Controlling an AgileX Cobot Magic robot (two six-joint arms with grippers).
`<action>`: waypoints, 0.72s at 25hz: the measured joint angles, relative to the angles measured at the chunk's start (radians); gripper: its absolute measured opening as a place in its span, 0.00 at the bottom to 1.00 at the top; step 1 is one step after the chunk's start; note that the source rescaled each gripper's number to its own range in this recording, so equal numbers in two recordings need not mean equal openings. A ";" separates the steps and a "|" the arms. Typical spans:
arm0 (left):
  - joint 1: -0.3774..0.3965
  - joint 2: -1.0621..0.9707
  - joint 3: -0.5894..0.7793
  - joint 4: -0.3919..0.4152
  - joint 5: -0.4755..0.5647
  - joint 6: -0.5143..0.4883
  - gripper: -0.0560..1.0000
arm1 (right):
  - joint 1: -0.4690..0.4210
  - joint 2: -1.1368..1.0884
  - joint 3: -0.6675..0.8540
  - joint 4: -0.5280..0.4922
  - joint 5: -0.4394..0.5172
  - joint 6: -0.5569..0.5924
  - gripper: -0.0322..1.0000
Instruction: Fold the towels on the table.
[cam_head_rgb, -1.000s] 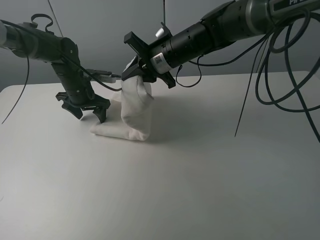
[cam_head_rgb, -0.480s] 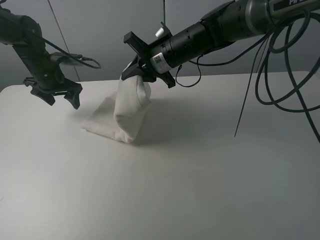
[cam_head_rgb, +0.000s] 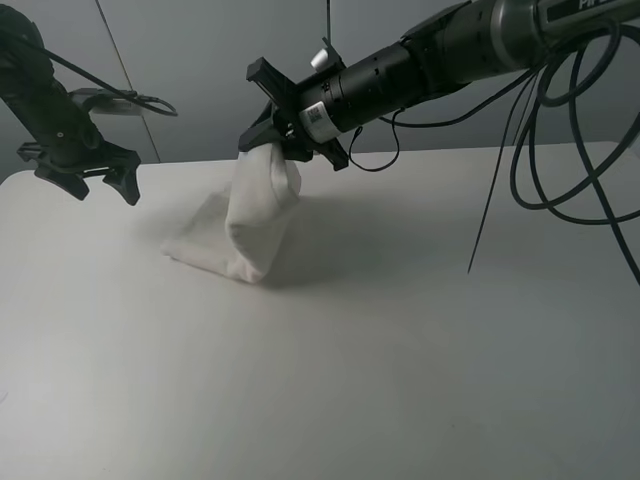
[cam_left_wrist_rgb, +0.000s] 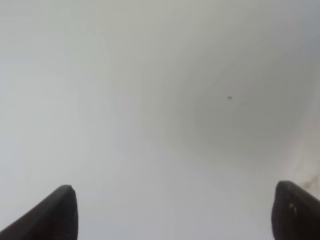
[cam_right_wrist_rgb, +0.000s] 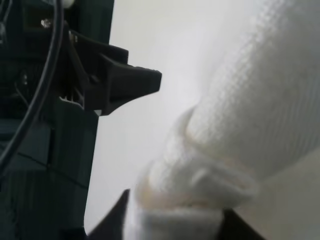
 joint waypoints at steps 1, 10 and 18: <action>0.000 0.000 0.000 -0.002 0.001 0.002 1.00 | 0.000 0.000 0.000 0.041 0.002 -0.032 0.60; 0.000 0.000 0.000 0.002 0.005 0.002 1.00 | 0.000 0.000 -0.004 0.225 0.024 -0.186 0.98; 0.000 0.000 0.000 0.019 0.046 0.002 1.00 | 0.000 0.000 -0.004 0.143 0.024 -0.190 0.99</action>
